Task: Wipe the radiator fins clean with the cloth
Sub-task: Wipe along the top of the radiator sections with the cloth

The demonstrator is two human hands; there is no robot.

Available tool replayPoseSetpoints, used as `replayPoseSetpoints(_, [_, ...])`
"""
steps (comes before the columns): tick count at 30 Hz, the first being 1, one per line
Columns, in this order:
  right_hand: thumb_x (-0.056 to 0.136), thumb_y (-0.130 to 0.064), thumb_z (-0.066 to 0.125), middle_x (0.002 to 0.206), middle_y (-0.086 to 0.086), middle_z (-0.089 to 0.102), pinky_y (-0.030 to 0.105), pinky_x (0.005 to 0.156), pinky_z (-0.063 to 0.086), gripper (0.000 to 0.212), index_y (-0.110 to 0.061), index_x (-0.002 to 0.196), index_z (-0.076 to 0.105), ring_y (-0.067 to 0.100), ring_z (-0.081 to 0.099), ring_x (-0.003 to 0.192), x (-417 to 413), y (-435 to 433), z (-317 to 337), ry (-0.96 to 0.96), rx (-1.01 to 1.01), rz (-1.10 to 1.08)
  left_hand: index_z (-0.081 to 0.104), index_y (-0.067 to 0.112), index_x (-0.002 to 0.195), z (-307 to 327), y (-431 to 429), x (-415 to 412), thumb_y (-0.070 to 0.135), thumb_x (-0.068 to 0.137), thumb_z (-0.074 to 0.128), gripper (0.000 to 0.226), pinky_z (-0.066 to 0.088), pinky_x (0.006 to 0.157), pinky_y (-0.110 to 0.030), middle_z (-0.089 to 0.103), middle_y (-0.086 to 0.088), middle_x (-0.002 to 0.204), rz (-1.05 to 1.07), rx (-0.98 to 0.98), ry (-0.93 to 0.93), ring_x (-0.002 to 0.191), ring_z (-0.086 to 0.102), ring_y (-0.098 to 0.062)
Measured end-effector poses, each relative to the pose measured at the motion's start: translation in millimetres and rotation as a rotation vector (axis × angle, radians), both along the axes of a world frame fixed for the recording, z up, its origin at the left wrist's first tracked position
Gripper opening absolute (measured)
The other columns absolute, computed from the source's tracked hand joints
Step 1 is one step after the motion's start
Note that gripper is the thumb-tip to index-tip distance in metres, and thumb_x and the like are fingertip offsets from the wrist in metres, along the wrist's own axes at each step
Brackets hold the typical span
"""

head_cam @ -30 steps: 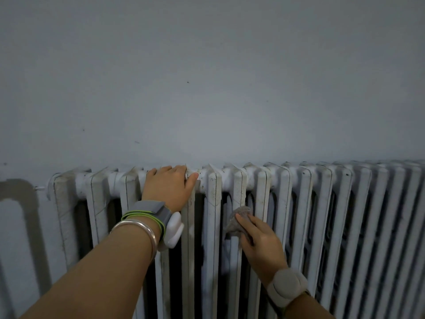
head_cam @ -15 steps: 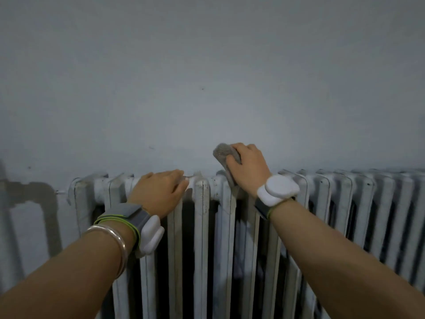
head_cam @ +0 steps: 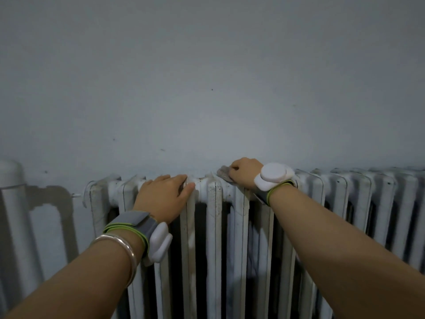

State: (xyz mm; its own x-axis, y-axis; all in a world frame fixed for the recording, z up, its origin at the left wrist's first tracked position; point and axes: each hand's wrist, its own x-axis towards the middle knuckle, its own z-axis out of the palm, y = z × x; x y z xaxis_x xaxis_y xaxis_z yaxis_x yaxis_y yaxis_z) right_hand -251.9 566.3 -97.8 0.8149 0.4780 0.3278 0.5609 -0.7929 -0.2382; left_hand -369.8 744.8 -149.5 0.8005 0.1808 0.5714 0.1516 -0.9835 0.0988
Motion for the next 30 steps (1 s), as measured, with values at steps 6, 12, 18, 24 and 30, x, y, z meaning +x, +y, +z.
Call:
replayPoseSetpoints(6, [0.092, -0.014, 0.043, 0.111, 0.011, 0.064, 0.028, 0.074, 0.041, 0.025, -0.005, 0.101, 0.065, 0.031, 0.056, 0.099, -15.4, -4.9, -11.1, -0.049, 0.122, -0.002, 0.053, 0.025, 0.116, -1.4, -0.4, -1.8, 0.051, 0.096, 0.026, 0.042, 0.044, 0.090, -0.039, 0.064, -0.003, 0.103, -0.010, 0.015, -0.003, 0.108, 0.055, -0.024])
replayPoseSetpoints(12, [0.089, -0.016, 0.046, 0.104, 0.014, 0.065, 0.038, 0.083, 0.047, 0.029, -0.013, 0.108, 0.069, 0.034, 0.057, 0.100, -22.5, -5.6, -40.7, -0.270, 0.275, -0.038, 0.054, 0.024, 0.104, 1.7, -3.5, -4.9, 0.048, 0.097, 0.027, 0.037, 0.038, 0.077, -0.034, 0.058, 0.001, 0.088, -0.006, 0.054, -0.004, 0.098, 0.055, -0.022])
replayPoseSetpoints(18, [0.089, -0.019, 0.042, 0.102, 0.012, 0.065, 0.043, 0.088, 0.047, 0.031, -0.010, 0.106, 0.067, 0.034, 0.058, 0.094, -30.4, -9.3, -82.2, -0.546, 0.539, 0.086, 0.044, 0.024, 0.084, 0.1, -0.5, -2.7, 0.048, 0.096, 0.026, 0.033, 0.036, 0.074, -0.034, 0.047, 0.003, 0.076, -0.041, 0.023, -0.024, 0.086, 0.051, -0.023])
replayPoseSetpoints(24, [0.087, -0.006, 0.060, 0.129, 0.013, 0.058, 0.035, 0.100, 0.044, 0.035, -0.011, 0.122, 0.063, 0.029, 0.054, 0.117, -39.3, -11.1, -112.3, -0.678, 0.686, 0.067, 0.052, 0.022, 0.093, -1.4, -1.4, -2.7, 0.049, 0.096, 0.027, 0.036, 0.036, 0.075, -0.035, 0.047, 0.004, 0.078, -0.022, 0.047, -0.043, 0.093, 0.054, -0.024])
replayPoseSetpoints(30, [0.087, -0.003, 0.064, 0.139, 0.010, 0.050, 0.028, 0.105, 0.034, 0.040, -0.014, 0.125, 0.062, 0.023, 0.047, 0.126, -43.8, -11.2, -128.9, -0.625, 0.755, 0.066, 0.054, 0.023, 0.109, -0.3, -3.1, -6.3, 0.049, 0.097, 0.025, 0.041, 0.041, 0.086, -0.037, 0.052, 0.003, 0.086, -0.026, 0.036, -0.014, 0.100, 0.054, -0.023])
